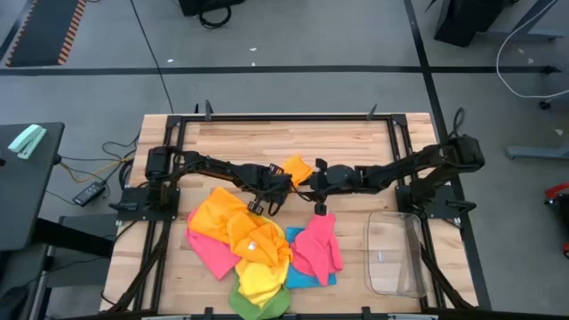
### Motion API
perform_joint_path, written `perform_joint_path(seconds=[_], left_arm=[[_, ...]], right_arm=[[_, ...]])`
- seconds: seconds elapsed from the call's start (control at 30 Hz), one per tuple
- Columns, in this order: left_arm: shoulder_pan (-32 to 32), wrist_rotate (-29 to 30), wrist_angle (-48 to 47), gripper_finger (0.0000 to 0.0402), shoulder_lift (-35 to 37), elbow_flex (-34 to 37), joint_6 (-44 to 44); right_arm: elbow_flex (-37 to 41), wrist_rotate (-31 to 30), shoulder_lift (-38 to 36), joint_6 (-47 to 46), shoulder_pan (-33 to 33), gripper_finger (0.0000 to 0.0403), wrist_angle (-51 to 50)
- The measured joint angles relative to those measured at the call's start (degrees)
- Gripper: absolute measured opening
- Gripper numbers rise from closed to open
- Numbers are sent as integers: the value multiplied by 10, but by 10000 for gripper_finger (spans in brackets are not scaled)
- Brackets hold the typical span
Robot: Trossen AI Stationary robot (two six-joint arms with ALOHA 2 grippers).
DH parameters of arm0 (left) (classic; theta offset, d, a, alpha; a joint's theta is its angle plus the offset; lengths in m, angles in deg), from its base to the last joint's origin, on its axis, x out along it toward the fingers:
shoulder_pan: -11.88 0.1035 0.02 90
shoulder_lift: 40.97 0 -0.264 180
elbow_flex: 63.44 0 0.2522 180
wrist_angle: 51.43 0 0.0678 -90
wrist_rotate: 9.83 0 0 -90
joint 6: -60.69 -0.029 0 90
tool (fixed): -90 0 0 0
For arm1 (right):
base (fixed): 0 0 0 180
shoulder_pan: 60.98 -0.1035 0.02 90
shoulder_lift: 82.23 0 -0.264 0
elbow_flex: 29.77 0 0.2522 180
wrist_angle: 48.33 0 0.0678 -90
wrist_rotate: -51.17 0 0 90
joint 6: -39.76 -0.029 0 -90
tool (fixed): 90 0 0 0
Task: Fold microfiber towels
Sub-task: Fold the orange towel
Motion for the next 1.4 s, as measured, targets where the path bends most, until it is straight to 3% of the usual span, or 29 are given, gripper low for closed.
perform_joint_path(seconds=[0.17, 0.4, 0.67, 0.9, 1.17, 1.4], left_arm=[[0, -63, -27, 13, 17, -15, 15], [0, -64, -31, 32, 21, -28, 15], [3, -64, -27, 20, 21, -33, 0], [16, -62, 0, 46, 21, -34, 0], [18, -49, 78, 34, 22, -34, -43], [17, -49, 49, 32, 22, -34, -56]], right_arm=[[24, -18, 51, 4, 23, 137, 83], [19, 42, 101, -2, 70, 137, 113], [-8, 48, 179, 6, 42, 137, 106], [-11, 61, 175, 13, 35, 137, 77], [-12, 68, 178, 7, 37, 137, 69], [-9, 66, 126, 9, 39, 137, -6]])
